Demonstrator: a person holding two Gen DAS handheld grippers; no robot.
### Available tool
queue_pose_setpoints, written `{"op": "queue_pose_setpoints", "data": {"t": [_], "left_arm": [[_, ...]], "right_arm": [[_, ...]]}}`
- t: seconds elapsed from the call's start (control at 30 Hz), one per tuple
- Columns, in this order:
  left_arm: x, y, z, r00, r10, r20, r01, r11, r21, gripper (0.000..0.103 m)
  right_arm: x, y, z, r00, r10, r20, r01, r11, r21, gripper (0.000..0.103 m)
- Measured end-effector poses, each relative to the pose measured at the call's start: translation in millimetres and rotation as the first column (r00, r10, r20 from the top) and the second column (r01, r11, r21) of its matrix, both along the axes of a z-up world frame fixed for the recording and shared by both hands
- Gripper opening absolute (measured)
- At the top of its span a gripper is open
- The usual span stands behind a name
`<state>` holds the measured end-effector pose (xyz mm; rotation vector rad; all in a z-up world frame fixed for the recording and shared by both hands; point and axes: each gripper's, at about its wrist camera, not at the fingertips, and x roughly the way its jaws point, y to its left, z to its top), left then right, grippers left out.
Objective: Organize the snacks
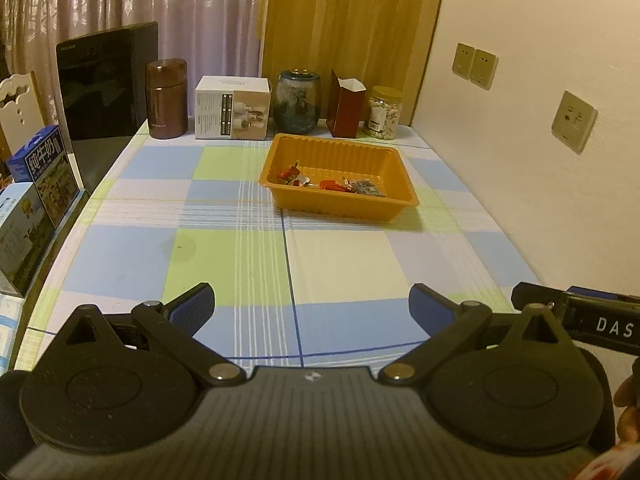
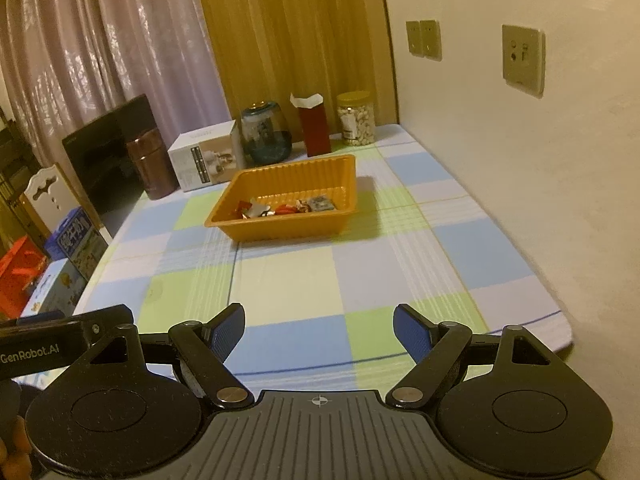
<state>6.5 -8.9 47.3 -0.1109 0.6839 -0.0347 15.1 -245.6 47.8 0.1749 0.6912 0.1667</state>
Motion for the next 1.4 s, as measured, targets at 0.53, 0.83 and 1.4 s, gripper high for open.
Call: {"op": "queue_pose_setpoints", "data": {"t": [0.53,0.83,1.4], "left_arm": [[-18,-2,8,1.000,-0.008,0.021,0.008,1.000,0.015,0.103],[-18,-2,5,1.000,-0.010,0.016,0.010,1.000,0.009,0.103],[-16,-3,2,1.000,-0.008,0.009,0.008,1.000,0.008,0.103]], "right_arm": [[-15,4,6,1.000,0.025,0.011,-0.024,0.999,-0.026,0.081],[-16,5,5,1.000,0.026,0.009,-0.026,0.999,-0.029,0.081],[-15,5,3,1.000,0.030,0.006,-0.030,0.999,-0.024,0.081]]}}
